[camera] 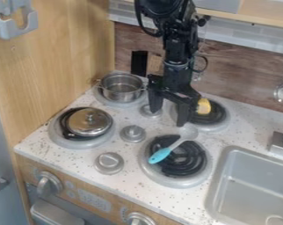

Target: Move something from the upper burner to the right of the cooker to the middle of the cooker

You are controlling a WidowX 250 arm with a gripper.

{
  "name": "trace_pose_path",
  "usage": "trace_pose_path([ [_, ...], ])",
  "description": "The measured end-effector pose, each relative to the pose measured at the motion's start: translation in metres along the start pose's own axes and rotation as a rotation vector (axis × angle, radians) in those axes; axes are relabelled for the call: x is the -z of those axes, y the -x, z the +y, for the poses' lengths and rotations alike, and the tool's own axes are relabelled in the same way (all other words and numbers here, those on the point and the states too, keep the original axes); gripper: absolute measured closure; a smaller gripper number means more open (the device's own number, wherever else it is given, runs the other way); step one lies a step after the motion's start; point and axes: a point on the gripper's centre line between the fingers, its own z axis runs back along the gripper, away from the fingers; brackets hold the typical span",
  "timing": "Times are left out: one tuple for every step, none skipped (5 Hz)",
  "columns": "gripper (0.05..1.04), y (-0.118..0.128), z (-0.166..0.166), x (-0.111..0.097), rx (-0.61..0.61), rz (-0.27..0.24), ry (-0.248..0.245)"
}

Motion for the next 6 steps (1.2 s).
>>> trace_pose_path([
  [0.084, 0.007, -0.002, 0.019, 0.006, 0.048, 0.008],
  [0.085, -0.001, -0.004, 0.027, 0.074, 0.043, -0.02],
  [0.084, -0.014, 0.002, 0.033, 0.149, 0.1, -0.062],
  [0.084, -0.036, 0.004, 0.029, 0.163, 0.012, -0.1],
  [0.085, -0.061, 0.0, 0.028, 0.116, -0.125, -0.078],
  [0.084, -0.083, -0.005, 0.036, 0.049, -0.206, -0.035],
])
